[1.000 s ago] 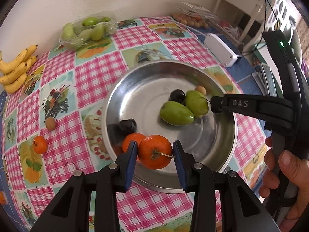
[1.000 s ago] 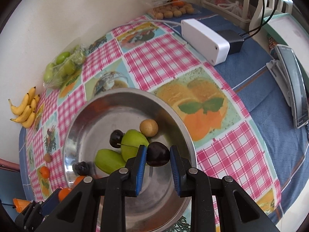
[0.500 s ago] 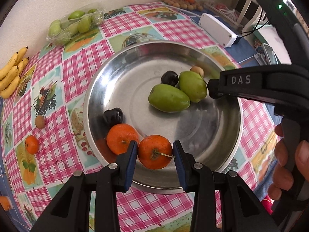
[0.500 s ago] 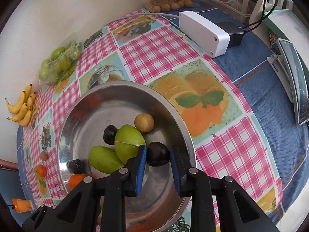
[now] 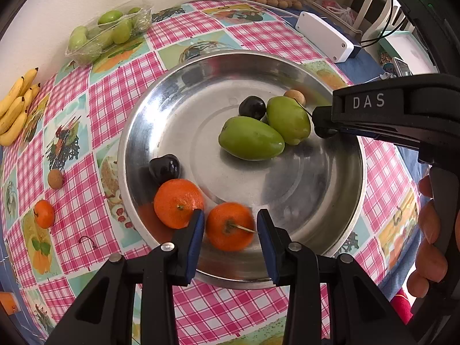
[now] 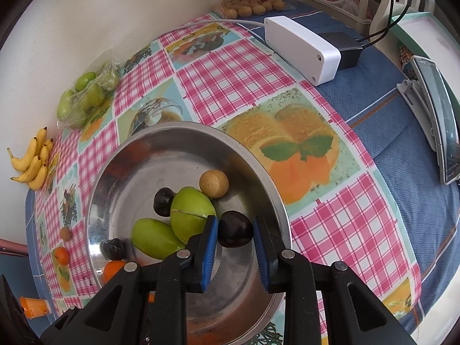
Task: Organize fruits
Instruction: 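Carry the dark plum and the tangerine over the steel bowl with both tools, then open the right tool to drop the plum while the left tool releases the tangerine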
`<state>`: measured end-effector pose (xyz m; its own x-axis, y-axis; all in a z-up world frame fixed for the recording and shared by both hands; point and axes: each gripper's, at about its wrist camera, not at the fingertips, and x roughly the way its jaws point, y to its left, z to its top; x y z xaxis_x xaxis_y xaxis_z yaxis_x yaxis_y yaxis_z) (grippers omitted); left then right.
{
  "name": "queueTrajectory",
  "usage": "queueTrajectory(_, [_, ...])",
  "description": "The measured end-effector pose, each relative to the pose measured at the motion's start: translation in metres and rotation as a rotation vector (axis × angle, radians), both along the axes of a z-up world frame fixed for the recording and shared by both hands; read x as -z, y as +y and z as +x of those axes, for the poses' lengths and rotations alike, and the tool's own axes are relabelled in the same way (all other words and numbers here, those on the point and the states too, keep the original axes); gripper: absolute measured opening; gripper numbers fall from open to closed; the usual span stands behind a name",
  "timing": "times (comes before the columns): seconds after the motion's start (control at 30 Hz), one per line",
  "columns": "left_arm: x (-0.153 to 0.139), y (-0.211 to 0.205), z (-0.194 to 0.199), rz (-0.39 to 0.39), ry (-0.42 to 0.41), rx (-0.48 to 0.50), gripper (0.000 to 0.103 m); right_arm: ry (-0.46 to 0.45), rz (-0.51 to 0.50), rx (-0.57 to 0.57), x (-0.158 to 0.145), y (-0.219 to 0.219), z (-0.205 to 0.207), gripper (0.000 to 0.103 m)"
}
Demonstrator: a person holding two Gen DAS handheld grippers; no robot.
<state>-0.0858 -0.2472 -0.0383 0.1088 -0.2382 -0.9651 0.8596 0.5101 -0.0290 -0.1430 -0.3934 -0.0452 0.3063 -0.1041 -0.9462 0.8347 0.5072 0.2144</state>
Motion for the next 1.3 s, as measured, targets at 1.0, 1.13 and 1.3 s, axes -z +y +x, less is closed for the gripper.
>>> queueTrajectory(1.0, [-0.034,0.083,0.102,-0.15,0.001,-0.432,0.039,-0.053,-0.048,-0.107,-0.023,0.024,0.023,0.036])
queueTrajectory(1.13, [-0.033,0.095,0.113,-0.16,0.012,-0.48,0.039,-0.046,-0.058,-0.127,-0.024,0.029,0.027,0.036])
queueTrajectory(1.3, [-0.031,0.098,0.116,-0.154,0.019,-0.499,0.04,-0.044,-0.066,-0.14,-0.026,0.032,0.03,0.036])
